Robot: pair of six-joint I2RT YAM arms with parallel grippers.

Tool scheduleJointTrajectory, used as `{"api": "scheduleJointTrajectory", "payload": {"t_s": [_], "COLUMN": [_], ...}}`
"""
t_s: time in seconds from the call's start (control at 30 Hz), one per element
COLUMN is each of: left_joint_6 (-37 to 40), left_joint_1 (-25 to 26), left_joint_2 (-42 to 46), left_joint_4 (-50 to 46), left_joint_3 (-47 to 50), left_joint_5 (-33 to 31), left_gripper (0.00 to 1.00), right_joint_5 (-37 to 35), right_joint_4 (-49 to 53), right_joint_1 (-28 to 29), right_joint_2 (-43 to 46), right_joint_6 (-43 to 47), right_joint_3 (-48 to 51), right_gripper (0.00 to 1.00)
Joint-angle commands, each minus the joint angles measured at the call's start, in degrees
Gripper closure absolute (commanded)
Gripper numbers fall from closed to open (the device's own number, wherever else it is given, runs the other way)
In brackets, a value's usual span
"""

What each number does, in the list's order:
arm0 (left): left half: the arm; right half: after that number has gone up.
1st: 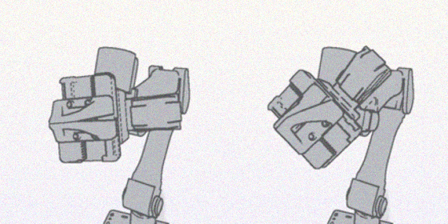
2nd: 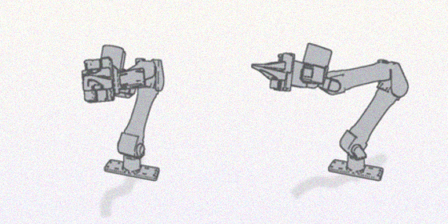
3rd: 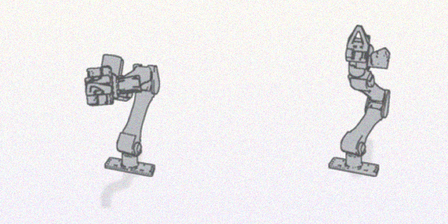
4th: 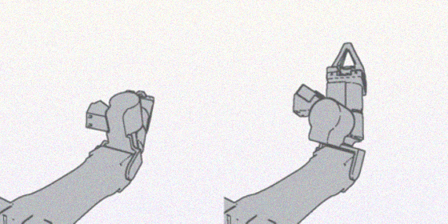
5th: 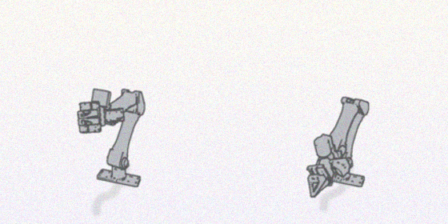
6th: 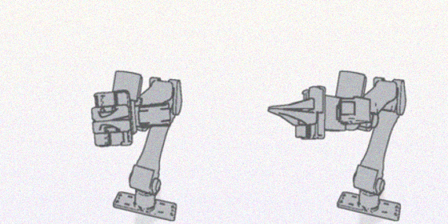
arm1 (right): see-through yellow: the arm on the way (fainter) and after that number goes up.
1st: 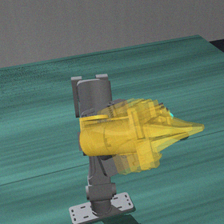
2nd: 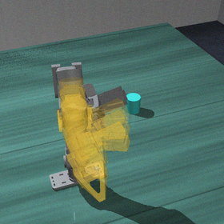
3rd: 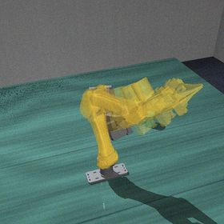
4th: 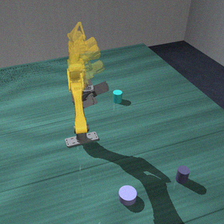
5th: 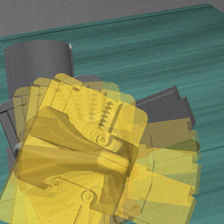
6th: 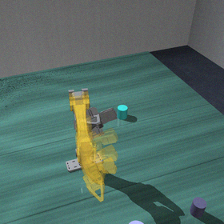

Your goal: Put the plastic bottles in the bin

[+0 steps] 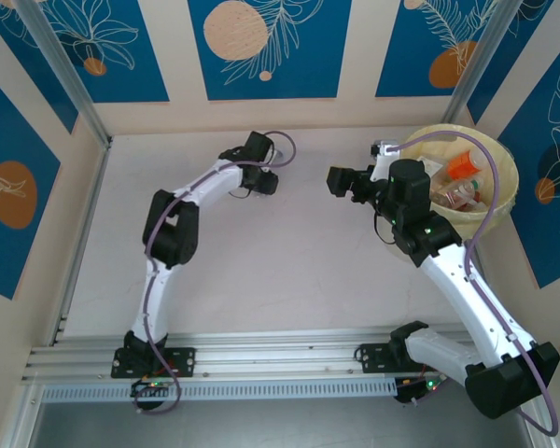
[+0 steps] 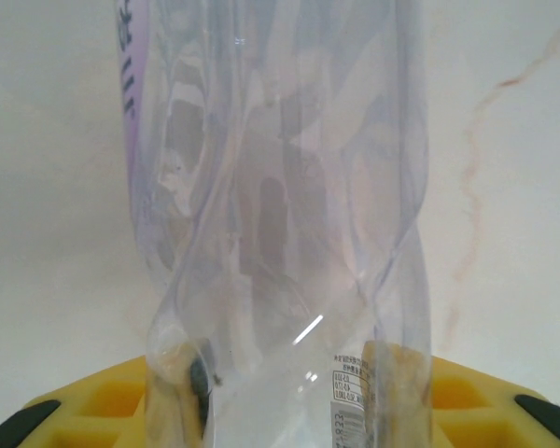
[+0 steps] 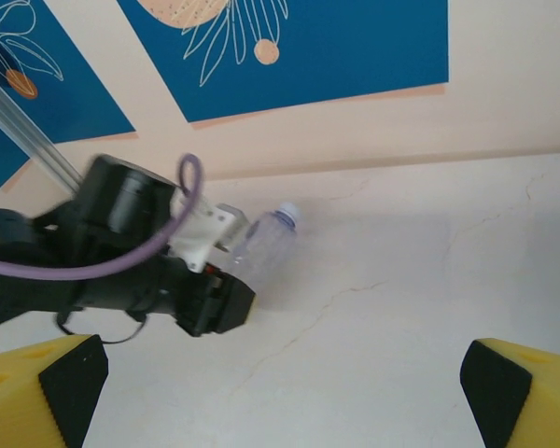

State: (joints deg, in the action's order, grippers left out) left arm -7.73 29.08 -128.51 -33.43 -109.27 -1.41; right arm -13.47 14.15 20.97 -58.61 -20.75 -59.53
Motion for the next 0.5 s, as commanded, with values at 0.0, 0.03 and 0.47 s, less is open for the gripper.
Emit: {"api": "scheduleJointTrajectory", "payload": {"t_s": [0.0,0.03,0.47], "left_joint_6": [0.2,-0.1,-9.5], "left_joint_1": [1.3,1.5,1.6], "left_joint_2": [10.3,12.0,32.7], "left_joint_4": [7.7,9.5,40.9], "left_joint_3": [5.7,7.1,31.4], "left_joint_5": [2.0,3.5,31.8], "left_gripper": [1.0,1.0,1.0], "right_joint_5": [1.3,1.6,14.7], "right_joint_4": [-1.8,-2.3,-8.2], "right_joint_1": [-0.4,-0.5,-1.6], "right_joint_2": [0.3,0.3,-2.9], "right_joint_6": [-2.3,-2.9,-12.6], "right_joint_3": [0.7,1.0,-1.3], "right_gripper": [0.01,0.01,0.01]}}
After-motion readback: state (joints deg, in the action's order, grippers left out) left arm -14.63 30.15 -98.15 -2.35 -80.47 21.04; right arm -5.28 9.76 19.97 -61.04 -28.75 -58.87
